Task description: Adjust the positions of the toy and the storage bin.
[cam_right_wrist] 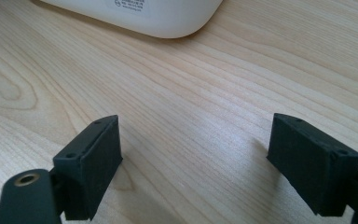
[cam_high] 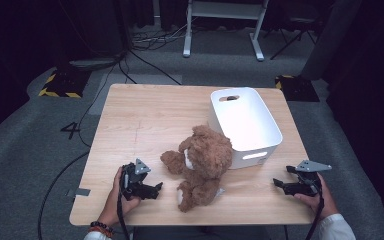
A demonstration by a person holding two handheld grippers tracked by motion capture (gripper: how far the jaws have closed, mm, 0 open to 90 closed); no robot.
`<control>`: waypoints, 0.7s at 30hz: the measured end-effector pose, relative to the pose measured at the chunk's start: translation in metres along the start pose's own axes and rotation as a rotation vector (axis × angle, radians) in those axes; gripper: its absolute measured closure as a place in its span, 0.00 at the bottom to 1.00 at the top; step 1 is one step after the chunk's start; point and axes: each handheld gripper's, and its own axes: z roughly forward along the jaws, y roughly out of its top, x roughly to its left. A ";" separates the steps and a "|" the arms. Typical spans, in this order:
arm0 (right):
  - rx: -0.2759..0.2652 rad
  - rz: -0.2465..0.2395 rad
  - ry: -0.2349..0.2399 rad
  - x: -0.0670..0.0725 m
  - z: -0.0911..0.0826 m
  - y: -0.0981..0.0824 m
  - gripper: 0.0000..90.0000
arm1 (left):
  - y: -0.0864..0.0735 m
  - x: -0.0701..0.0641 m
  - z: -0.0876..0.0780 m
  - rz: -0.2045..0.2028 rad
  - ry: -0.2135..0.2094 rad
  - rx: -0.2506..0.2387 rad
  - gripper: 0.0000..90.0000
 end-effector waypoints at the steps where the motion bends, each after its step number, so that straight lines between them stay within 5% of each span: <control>1: 0.000 0.000 0.000 0.000 0.000 0.000 0.19 | 0.000 0.000 0.000 0.000 0.000 0.000 0.03; 5: 0.000 0.001 -0.001 0.000 0.000 0.000 0.19 | -0.001 -0.001 -0.004 0.007 -0.005 -0.001 0.08; 7: 0.002 0.003 -0.006 0.000 0.000 0.000 0.18 | -0.001 -0.001 -0.007 0.008 -0.011 -0.010 0.20; 10: 0.002 0.005 -0.007 0.000 0.000 0.000 0.18 | -0.002 -0.003 -0.013 0.021 -0.036 -0.049 0.18; 14: 0.003 0.005 -0.007 0.000 0.000 0.000 0.18 | 0.001 -0.012 -0.026 0.053 -0.019 -0.115 0.19; 21: 0.003 0.004 -0.007 0.000 0.001 0.000 0.18 | 0.012 -0.030 -0.036 0.077 -0.066 -0.162 0.18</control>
